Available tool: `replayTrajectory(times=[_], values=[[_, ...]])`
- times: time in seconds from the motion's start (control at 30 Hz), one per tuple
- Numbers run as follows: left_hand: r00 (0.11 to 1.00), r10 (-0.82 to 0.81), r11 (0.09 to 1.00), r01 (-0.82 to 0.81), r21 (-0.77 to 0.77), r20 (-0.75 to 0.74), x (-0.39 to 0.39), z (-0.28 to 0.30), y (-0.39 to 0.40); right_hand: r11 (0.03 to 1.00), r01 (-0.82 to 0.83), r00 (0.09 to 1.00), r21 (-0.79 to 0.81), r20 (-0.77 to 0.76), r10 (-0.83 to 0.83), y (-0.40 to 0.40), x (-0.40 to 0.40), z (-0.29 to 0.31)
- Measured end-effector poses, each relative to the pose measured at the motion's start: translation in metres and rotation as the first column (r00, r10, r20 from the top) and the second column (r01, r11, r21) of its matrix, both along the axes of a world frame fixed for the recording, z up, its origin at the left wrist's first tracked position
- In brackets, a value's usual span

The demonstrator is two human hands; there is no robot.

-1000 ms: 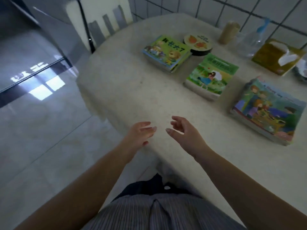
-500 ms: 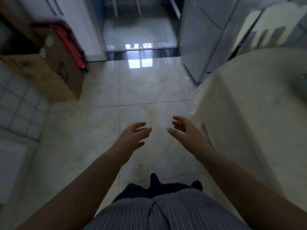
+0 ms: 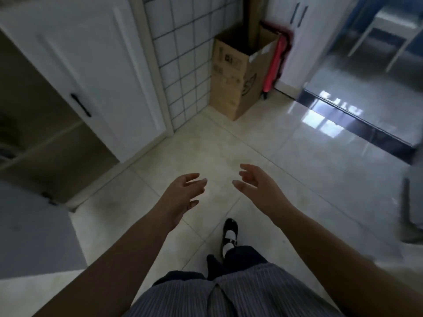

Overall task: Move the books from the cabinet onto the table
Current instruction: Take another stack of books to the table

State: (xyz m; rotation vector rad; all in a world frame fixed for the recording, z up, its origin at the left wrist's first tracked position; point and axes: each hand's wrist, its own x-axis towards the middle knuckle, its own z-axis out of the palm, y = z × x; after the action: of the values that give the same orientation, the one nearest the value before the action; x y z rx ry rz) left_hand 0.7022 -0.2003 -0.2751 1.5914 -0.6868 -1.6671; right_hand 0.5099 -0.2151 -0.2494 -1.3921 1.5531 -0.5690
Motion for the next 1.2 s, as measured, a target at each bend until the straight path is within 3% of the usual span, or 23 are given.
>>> replayTrajectory(times=[0.2, 0.37, 0.53, 0.57, 0.63, 0.97, 1.2], values=[[0.956, 0.293, 0.956, -0.293, 0.0, 0.004, 0.062, -0.005, -0.041, 0.965, -0.254, 0.964, 0.067, 0.097, 0.247, -0.091, 0.075, -0.011], [0.877, 0.479, 0.877, -0.48, 0.008, 0.019, 0.111, -0.003, -0.079, 0.907, -0.414, 0.909, 0.077, 0.092, 0.407, -0.163, 0.131, -0.012], [0.761, 0.648, 0.761, -0.649, 0.013, 0.025, 0.151, 0.001, -0.101, 0.832, -0.548, 0.836, 0.092, 0.106, 0.539, -0.216, 0.188, -0.012], [0.697, 0.717, 0.696, -0.718, 0.015, 0.022, 0.17, -0.003, -0.098, 0.783, -0.613, 0.79, 0.105, 0.111, 0.603, -0.228, 0.219, -0.017], [0.674, 0.739, 0.674, -0.739, 0.013, 0.011, 0.18, -0.003, -0.096, 0.774, -0.626, 0.779, 0.096, 0.109, 0.617, -0.238, 0.235, -0.018], [0.384, 0.921, 0.385, -0.923, -0.01, -0.065, 0.312, -0.026, -0.08, 0.5, -0.861, 0.507, 0.094, 0.06, 0.86, -0.266, 0.429, -0.018], [0.319, 0.937, 0.318, -0.948, -0.033, -0.14, 0.439, -0.037, -0.103, 0.475, -0.869, 0.484, 0.138, 0.041, 0.874, -0.278, 0.565, -0.022]])
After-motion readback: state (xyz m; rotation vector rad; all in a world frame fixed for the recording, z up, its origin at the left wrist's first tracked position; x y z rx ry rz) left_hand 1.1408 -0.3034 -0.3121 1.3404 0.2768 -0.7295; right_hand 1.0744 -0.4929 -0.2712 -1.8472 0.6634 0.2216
